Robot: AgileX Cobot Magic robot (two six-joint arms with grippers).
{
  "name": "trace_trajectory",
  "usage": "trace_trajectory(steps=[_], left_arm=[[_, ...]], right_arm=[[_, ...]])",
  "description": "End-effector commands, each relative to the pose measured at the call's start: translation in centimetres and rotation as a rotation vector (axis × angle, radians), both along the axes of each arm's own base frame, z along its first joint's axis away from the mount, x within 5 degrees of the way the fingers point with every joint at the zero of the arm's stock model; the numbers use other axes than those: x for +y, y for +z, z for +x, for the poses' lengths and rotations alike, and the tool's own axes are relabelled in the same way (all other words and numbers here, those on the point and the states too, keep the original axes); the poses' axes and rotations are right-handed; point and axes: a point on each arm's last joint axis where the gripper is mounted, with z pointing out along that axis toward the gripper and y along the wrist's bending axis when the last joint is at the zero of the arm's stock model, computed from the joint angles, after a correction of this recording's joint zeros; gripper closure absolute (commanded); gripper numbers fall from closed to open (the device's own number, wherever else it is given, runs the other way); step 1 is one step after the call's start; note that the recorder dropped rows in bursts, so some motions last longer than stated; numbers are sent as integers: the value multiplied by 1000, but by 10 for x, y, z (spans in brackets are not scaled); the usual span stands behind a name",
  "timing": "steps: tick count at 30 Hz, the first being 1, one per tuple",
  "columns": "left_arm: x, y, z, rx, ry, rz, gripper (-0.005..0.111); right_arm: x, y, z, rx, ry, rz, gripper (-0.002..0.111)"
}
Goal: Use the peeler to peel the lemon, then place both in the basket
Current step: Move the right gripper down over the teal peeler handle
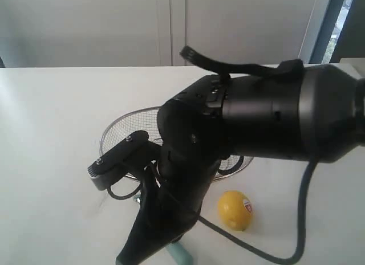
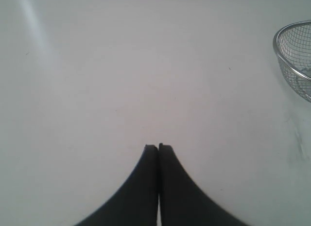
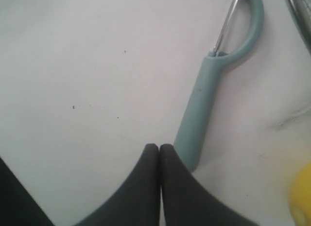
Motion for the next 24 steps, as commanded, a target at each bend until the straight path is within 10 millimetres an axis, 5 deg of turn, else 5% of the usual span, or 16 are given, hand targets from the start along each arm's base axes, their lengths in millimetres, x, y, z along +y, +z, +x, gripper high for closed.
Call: trace_trajectory(steps=[1,19,24], left_arm=[[0,-1,0,-1,4,-6,107],[0,-1,0,-1,4,-6,107],[0,-1,0,-1,4,-6,107]], right_arm=[[6,-11,3,7,14,-17,108],[14,-44,18,-56,39,-68,57],[13,-51,20,-69,59,-103,56]])
